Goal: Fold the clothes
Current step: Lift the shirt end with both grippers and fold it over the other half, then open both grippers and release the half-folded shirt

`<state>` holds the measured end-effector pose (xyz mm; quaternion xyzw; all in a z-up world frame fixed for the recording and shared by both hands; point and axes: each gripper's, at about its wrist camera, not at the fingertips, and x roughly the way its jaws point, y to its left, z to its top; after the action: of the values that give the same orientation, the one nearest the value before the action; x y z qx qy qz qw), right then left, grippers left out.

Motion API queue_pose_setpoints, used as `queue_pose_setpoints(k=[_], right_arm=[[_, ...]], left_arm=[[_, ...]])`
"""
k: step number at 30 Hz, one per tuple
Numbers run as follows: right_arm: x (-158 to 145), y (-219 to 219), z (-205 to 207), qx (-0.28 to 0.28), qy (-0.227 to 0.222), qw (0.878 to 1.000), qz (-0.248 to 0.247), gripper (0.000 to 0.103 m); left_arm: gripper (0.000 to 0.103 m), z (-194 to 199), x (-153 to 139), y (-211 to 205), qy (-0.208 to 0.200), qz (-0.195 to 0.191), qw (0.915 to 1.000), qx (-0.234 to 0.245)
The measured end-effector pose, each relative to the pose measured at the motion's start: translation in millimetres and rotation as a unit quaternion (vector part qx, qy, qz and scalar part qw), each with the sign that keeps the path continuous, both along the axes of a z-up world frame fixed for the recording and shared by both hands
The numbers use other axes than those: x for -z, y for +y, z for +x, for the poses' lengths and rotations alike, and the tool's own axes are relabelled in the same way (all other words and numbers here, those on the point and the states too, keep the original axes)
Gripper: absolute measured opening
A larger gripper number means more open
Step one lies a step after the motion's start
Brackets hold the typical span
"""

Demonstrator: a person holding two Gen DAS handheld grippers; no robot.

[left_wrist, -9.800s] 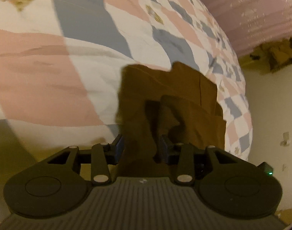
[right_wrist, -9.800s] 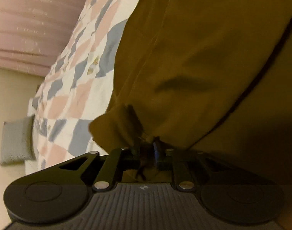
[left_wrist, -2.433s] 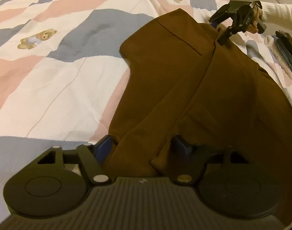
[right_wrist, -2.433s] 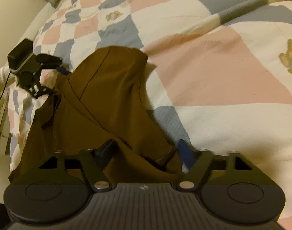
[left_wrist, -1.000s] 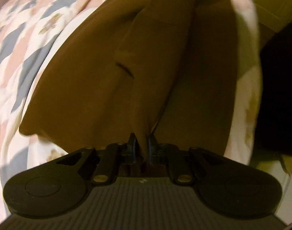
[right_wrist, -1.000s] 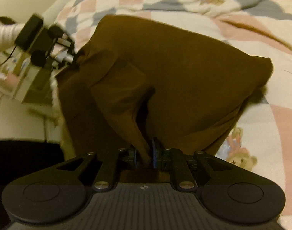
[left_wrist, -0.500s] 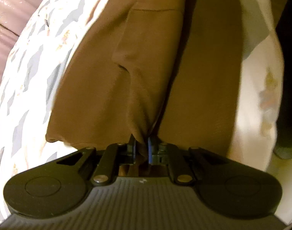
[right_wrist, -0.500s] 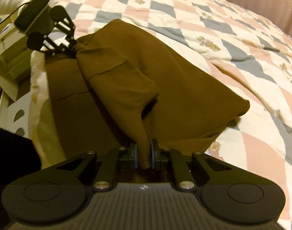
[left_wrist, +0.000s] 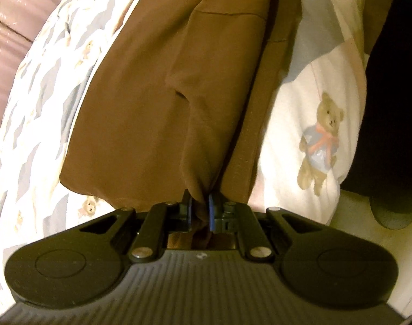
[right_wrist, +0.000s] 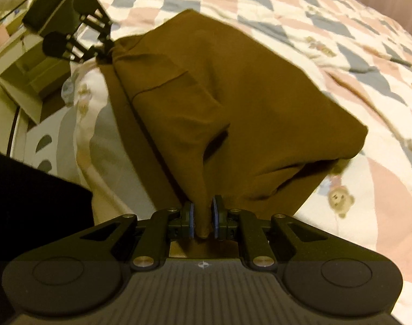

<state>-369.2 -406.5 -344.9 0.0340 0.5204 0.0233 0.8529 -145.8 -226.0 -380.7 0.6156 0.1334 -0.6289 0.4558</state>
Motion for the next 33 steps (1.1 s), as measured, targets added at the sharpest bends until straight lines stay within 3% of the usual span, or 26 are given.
queue_pose_setpoints(k=[5, 8, 12, 16, 19, 22, 25, 26, 29, 31, 32, 33], right_arm=[[-13.6, -2.7, -9.8, 0.019, -0.005, 1.0, 0.01, 0.013], [-2.8, 5.8, -11.0, 0.009, 0.007, 1.0, 0.015, 0.013], [11.2, 4.3, -8.4, 0.043, 0.015, 0.999, 0.024, 0.015], [-1.6, 9.9, -13.9, 0.051, 0.032, 0.998, 0.01, 0.053], [-22.0, -4.2, -28.5, 0.104, 0.027, 0.994, 0.035, 0.055], [-39.9, -39.8, -40.6, 0.209, -0.014, 0.975, 0.067, 0.053], [-46.1, -67.3, -35.6, 0.269, -0.068, 0.957, 0.081, 0.041], [-40.8, -71.4, -27.5, 0.276, -0.067, 0.955, 0.09, 0.04], [-19.1, -84.9, -7.2, 0.309, -0.059, 0.94, 0.128, 0.039], [2.5, -98.3, -14.3, 0.368, -0.059, 0.909, 0.187, 0.035], [10.4, -100.9, -20.2, 0.385, -0.07, 0.896, 0.211, 0.027], [18.1, -101.1, -23.0, 0.393, -0.067, 0.892, 0.214, 0.024]], left_arm=[[0.008, 0.2, -12.2, 2.5, 0.016, -0.004, 0.9998, -0.011], [0.008, 13.1, -15.9, 17.5, 0.011, 0.003, 0.9999, -0.01], [0.008, 4.0, -3.9, 26.6, -0.003, 0.009, 0.9999, -0.003], [0.01, -0.4, -1.9, 33.0, -0.017, 0.01, 0.9996, -0.022], [0.013, 9.3, -20.2, 37.5, -0.009, 0.021, 0.996, -0.086], [0.014, 20.7, -52.7, 41.2, 0.015, 0.012, 0.9873, -0.158], [0.013, 28.7, -89.4, 24.3, 0.083, -0.056, 0.9681, -0.23], [0.013, 27.9, -96.5, 11.2, 0.113, -0.082, 0.9601, -0.242], [0.014, 10.7, -90.1, -24.7, 0.168, -0.118, 0.9499, -0.236], [0.015, 6.8, -71.4, -42.8, 0.205, -0.113, 0.9389, -0.253], [0.015, 7.5, -60.3, -47.4, 0.22, -0.107, 0.9314, -0.27], [0.015, 9.0, -47.4, -50.5, 0.225, -0.096, 0.927, -0.285]])
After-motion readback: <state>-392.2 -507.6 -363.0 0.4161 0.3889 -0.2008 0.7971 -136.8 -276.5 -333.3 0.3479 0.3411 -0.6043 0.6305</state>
